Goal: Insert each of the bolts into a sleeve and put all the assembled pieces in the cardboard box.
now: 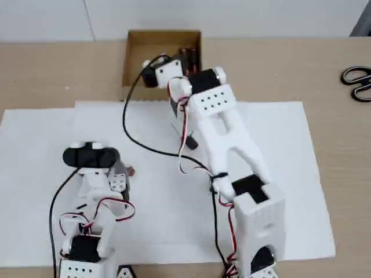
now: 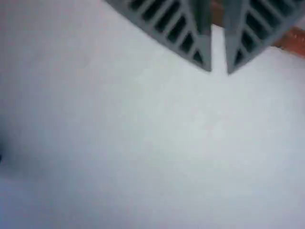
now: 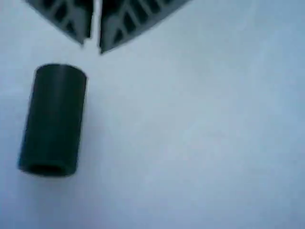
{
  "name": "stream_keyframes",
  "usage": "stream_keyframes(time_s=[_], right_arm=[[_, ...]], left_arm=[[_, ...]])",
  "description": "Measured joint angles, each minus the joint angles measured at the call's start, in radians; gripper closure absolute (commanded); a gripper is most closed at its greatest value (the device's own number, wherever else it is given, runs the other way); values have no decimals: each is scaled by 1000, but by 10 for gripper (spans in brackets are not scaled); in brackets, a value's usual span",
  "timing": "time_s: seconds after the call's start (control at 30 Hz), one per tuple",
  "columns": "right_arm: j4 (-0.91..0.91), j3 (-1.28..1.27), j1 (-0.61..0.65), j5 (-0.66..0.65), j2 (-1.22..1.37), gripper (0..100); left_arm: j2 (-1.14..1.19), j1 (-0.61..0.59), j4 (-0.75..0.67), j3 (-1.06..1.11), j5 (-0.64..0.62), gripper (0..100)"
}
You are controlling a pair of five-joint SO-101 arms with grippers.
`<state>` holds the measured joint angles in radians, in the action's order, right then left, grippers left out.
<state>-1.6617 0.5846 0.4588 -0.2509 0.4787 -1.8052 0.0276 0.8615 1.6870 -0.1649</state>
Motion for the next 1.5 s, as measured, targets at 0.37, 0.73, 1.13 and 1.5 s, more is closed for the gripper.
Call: stream_keyframes(time_s=[0.37,0.73,1.13,1.5], right_arm=[[8,0,0,-44,106,858],[58,0,-2,-69,192,858],[115,23,-5,-69,270,978],[54,106,-6,-69,253,997]], left_arm=[[0,0,0,0,0,994],[0,0,0,0,0,994],[0,0,0,0,0,994],[0,0,0,0,0,994]])
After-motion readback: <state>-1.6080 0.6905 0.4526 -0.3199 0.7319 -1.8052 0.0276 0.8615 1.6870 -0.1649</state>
